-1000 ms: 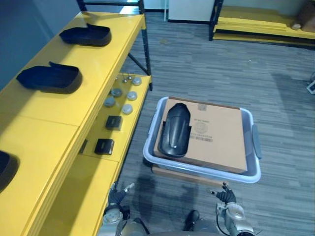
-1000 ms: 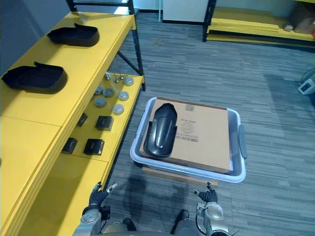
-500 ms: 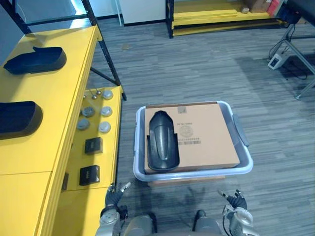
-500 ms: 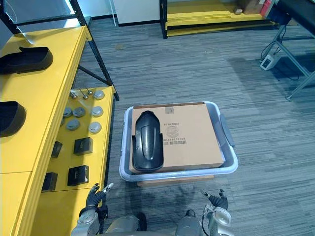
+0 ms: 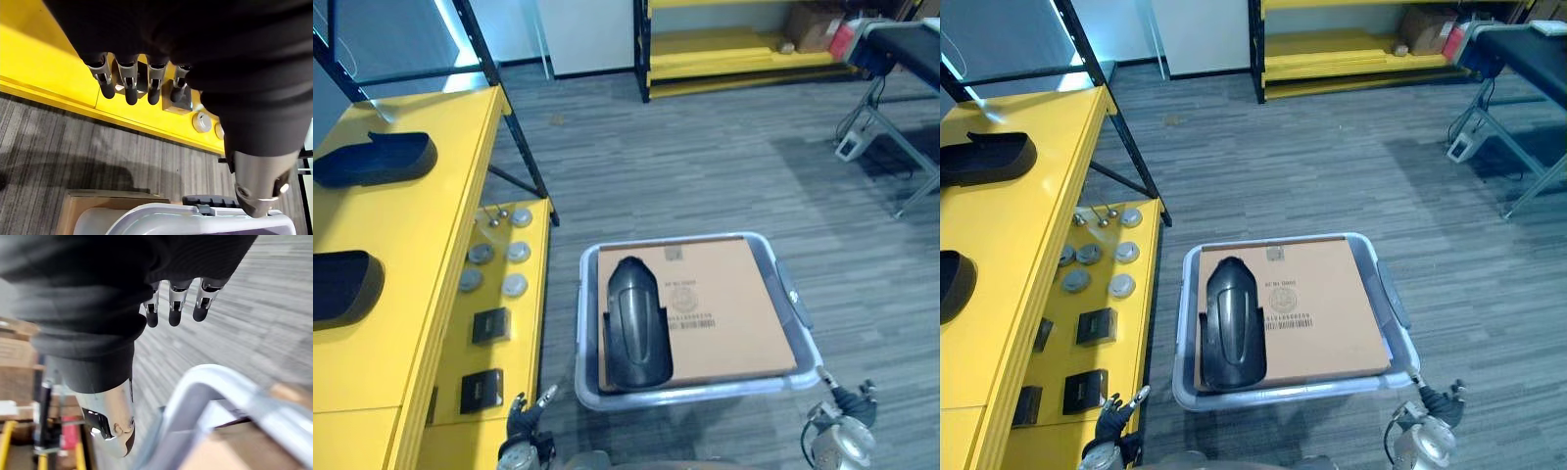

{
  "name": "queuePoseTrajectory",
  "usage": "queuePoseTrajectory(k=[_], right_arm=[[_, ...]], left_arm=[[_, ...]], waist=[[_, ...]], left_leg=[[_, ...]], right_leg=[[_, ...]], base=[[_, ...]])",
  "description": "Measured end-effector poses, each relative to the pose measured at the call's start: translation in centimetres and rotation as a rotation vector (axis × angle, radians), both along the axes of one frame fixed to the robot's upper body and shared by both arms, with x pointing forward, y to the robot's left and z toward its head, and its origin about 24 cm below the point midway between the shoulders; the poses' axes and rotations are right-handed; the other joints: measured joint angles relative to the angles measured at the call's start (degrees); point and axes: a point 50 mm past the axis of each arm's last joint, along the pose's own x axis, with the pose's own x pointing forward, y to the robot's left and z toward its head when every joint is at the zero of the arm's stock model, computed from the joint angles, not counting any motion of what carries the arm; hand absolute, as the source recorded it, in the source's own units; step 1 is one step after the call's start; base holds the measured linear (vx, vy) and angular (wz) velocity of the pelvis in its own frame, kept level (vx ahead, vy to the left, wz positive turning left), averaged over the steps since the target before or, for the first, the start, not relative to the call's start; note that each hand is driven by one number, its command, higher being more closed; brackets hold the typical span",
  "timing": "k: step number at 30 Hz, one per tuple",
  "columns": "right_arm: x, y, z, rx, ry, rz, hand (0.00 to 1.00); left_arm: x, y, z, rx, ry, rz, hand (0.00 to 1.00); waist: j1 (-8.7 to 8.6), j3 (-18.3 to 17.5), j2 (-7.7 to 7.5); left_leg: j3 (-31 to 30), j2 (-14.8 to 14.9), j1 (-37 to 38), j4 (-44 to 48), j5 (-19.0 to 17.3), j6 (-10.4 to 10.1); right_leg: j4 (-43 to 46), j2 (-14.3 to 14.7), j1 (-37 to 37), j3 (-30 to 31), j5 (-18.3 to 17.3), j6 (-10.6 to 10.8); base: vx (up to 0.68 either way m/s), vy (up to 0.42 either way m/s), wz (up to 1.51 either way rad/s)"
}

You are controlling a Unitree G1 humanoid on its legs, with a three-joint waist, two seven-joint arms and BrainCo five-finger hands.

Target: Walk over and take plastic housings, then place them on the shelf

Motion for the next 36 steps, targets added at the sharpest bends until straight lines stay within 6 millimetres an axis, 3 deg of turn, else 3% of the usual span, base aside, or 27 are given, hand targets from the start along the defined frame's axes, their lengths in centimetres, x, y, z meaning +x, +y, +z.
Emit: queuePoseTrajectory(k=[3, 6, 11, 14, 19, 24, 29, 35, 36], right_arm=[[2.5, 2.0, 3.0, -0.094, -0.120, 0.135, 0.00], [4.9, 5.0, 4.8, -0.144, -0.191, 0.308, 0.00], [7.1, 9.9, 5.1, -0.227, -0.170, 0.595, 0.00], [7.9, 11.4, 4.1, -0.274, -0.086, 0.689, 0.00], [8.3, 12.5, 1.9, -0.319, 0.082, 0.762, 0.00], [9.2, 14.1, 0.1, -0.331, 0.205, 0.798, 0.00], [9.8, 13.1, -0.7, -0.337, 0.292, 0.706, 0.00], [11.2, 11.9, -0.4, -0.321, 0.345, 0.572, 0.00], [11.3, 11.8, -0.3, -0.322, 0.346, 0.560, 1.00]], left_arm=[[-0.2, 0.7, 0.1, 0.024, 0.011, -0.020, 0.00], [-0.2, -0.5, -0.2, -0.006, 0.017, -0.037, 0.00], [0.0, -1.2, -0.3, -0.020, 0.014, -0.059, 0.00], [0.0, -1.2, -0.3, -0.019, 0.013, -0.064, 0.00], [0.1, -1.2, -0.2, -0.013, 0.008, -0.065, 0.00], [0.2, -1.2, -0.2, -0.012, 0.004, -0.068, 0.00], [1.2, -1.4, 0.1, -0.008, -0.021, -0.083, 0.00], [2.6, -1.8, 0.7, 0.004, -0.069, -0.110, 0.00], [2.6, -1.8, 0.7, 0.008, -0.070, -0.109, 0.00]], waist=[[0.32, -0.85, -2.36], [0.23, -0.65, -0.76], [0.84, -0.49, -0.52], [1.72, -0.06, -1.14], [3.20, 1.18, -1.74], [3.65, 2.62, -1.74], [4.83, 4.45, -1.53], [6.45, 6.93, -1.65], [6.43, 6.98, -1.68]], left_leg=[[-0.34, -0.50, 1.07, -0.17, -0.22, -0.25], [-0.67, 0.15, 1.66, -1.04, -0.21, -0.26], [-2.43, 0.48, 1.89, -3.22, 0.47, -1.00], [-4.29, -0.40, 1.54, -4.83, 2.18, -0.86], [-7.27, -1.81, -0.67, -7.65, 5.75, -0.48], [-9.72, -2.86, -2.12, -10.11, 8.56, -0.68], [-11.57, -3.21, -4.92, -10.25, 10.05, -0.57], [-12.57, -3.52, -6.55, -10.02, 10.72, -0.21], [-12.58, -3.70, -6.65, -10.02, 10.72, -0.21]], right_leg=[[-2.74, 1.95, 0.38, -1.35, 1.70, -1.04], [-2.71, 2.66, 0.92, -1.29, 1.70, -1.04], [-2.94, 3.17, 0.82, -2.24, 1.69, -1.04], [-3.00, 2.63, 0.73, -4.43, 1.67, -1.01], [-3.15, 1.60, -1.11, -7.05, 1.59, -0.91], [-3.15, 1.13, -2.35, -8.69, 1.10, -0.37], [-3.03, 1.03, -4.05, -10.70, 1.49, -0.27], [-3.30, 0.91, -5.02, -11.37, 1.99, -0.15], [-3.36, 0.91, -5.01, -11.44, 1.99, -0.15]], base=[[0.01, -0.029, 0.13], [0.01, -0.044, 0.04], [-0.06, -0.040, 0.09], [-0.09, -0.013, 0.30], [-0.10, -0.002, 0.34], [-0.11, 0.008, 0.25], [-0.07, 0.028, 0.21], [0.00, 0.012, 0.08], [0.06, 0.027, 0.10]])
